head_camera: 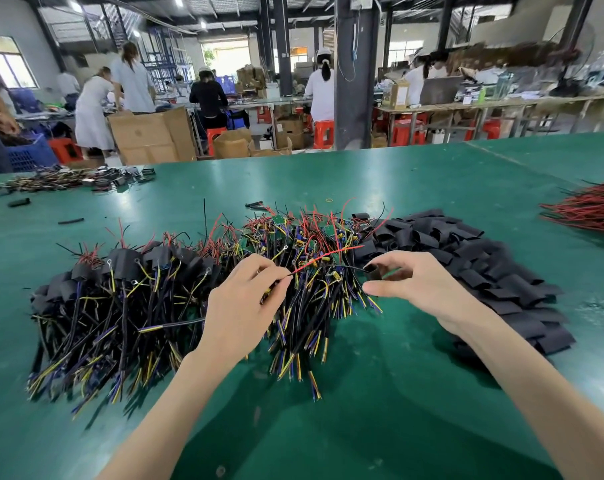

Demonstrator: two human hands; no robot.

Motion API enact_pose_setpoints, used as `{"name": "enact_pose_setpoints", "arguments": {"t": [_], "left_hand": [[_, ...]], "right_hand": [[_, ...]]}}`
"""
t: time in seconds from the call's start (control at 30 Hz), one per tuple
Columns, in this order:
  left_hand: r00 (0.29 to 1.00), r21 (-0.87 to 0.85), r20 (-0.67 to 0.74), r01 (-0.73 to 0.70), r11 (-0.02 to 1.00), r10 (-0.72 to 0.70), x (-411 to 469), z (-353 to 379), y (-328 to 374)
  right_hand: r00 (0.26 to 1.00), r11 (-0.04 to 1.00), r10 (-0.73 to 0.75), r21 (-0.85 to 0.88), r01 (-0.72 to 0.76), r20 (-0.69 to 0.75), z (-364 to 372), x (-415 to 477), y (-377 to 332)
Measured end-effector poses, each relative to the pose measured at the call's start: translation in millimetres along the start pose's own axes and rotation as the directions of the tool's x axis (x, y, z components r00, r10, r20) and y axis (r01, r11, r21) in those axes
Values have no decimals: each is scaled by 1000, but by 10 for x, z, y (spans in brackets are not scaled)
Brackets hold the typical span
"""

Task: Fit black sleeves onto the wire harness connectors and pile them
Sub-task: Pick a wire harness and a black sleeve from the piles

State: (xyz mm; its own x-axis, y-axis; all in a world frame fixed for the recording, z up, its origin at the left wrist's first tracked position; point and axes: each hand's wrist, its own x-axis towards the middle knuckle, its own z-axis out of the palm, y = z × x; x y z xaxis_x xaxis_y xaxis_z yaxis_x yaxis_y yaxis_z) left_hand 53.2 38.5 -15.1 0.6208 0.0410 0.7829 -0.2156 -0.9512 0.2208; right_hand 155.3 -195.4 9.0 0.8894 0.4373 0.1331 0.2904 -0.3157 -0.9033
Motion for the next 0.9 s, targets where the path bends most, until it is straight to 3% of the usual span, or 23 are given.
{"name": "enact_pose_setpoints", "arguments": {"t": [0.4,0.53,0.6,0.7,0.8,0.9], "left_hand": [[998,-50,42,-41,998,43,-2,-25,29],[996,-36,78,-29,999,32,15,-42,56],[988,-47,157,5,999,2,10,-37,43],[949,-116,314,16,993,22,-17,-2,31],[918,-223,395,54,973,40,-42,54,85],[913,-314,407,173,933,-32,-67,126,157]], "right_hand": [[992,993,-81,81,89,-94,-19,14,10],[971,977,-209,-70,202,-116,-15,-11,-12],[916,874,-387,-360,327,-108,19,-22,-13],[824,573,-567,-714,402,9,127,-46,43],[793,447,-602,-781,435,97,264,-80,68],[773,418,-618,-772,478,144,385,-109,58]]}}
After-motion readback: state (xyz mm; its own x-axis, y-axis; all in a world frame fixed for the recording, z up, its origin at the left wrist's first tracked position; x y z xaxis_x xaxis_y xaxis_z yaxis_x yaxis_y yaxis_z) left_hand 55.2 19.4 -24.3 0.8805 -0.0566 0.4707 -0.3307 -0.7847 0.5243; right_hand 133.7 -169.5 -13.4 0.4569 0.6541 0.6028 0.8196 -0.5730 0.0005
